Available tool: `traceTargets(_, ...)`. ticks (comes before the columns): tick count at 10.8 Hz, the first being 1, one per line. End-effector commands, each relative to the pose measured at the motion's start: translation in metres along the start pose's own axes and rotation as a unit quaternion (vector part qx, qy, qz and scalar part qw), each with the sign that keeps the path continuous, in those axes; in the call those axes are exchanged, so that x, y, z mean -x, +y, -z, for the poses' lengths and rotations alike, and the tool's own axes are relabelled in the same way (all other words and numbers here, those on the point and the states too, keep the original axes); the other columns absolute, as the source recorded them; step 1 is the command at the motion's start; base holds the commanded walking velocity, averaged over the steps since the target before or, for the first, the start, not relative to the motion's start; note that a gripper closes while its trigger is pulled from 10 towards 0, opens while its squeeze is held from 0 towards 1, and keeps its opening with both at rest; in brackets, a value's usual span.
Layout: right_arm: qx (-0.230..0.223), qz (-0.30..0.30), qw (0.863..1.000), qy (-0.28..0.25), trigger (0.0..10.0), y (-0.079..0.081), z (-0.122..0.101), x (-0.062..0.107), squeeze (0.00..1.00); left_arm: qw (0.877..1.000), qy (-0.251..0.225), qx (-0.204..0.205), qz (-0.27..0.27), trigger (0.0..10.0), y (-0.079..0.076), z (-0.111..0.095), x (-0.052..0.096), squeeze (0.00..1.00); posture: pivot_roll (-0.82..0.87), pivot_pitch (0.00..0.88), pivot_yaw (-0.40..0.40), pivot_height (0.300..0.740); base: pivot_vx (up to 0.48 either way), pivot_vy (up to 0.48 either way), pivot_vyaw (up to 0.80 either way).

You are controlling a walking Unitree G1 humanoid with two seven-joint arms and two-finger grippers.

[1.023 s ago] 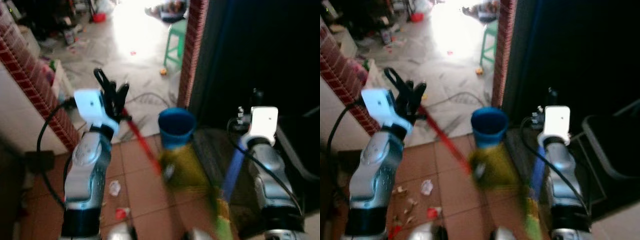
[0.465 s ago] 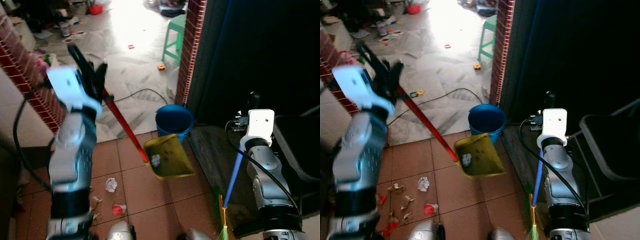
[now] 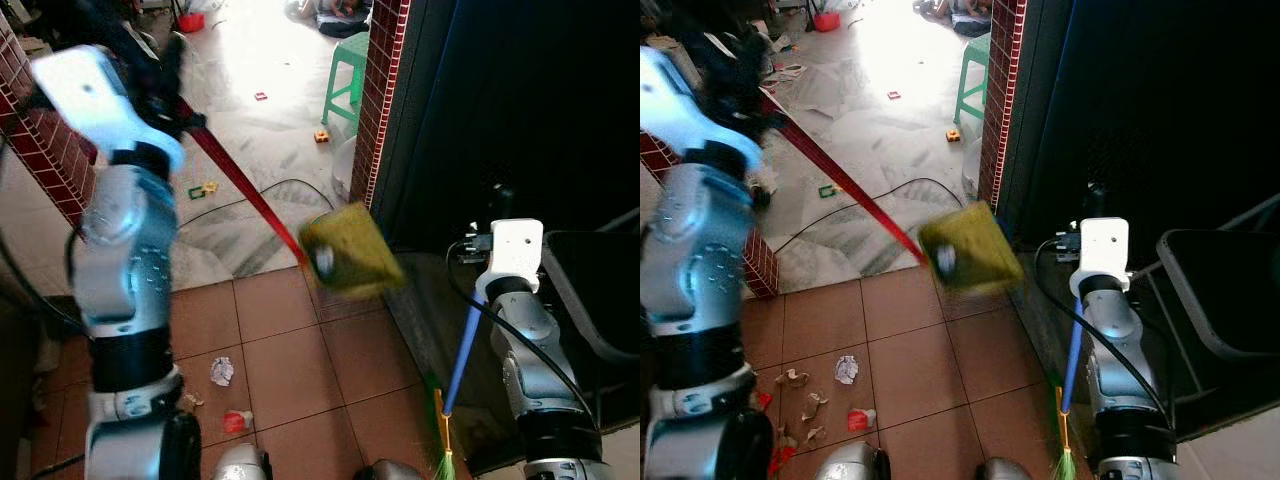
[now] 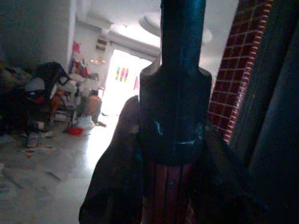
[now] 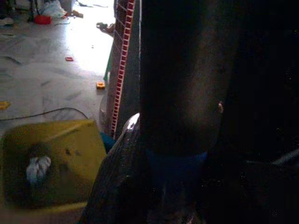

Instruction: Sweep floor

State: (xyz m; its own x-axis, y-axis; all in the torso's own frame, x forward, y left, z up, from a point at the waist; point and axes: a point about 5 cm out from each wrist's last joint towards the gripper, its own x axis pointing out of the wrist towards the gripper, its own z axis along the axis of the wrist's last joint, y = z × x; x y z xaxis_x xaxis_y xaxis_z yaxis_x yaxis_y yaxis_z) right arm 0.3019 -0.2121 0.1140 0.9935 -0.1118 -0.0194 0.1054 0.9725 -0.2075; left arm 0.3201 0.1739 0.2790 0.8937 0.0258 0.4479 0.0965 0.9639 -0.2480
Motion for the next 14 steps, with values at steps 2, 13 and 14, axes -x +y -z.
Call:
traceTargets(2, 0.003, -0.005, 1.000, -0.017, 10.0, 0.004, -0.007, -0.003, 0.00, 0.999, -0.034, -0.003, -0.001, 10.0, 0.003, -0.013, -0.008, 0.00, -0.03, 0.010, 0.020, 0.740, 0.377, 0.296, 0.00)
traceTargets(13, 0.003, -0.005, 1.000, -0.023, 10.0, 0.004, -0.007, -0.004, 0.00, 0.999, -0.037, 0.001, 0.020, 10.0, -0.012, -0.008, -0.011, 0.00, -0.03, 0.009, 0.031, 0.740, 0.462, 0.026, 0.00)
traceTargets(14, 0.003, -0.005, 1.000, -0.023, 10.0, 0.004, -0.007, -0.004, 0.00, 0.999, -0.038, 0.000, 0.020, 10.0, -0.013, -0.009, -0.011, 0.00, -0.03, 0.007, 0.030, 0.740, 0.480, 0.000, 0.00)
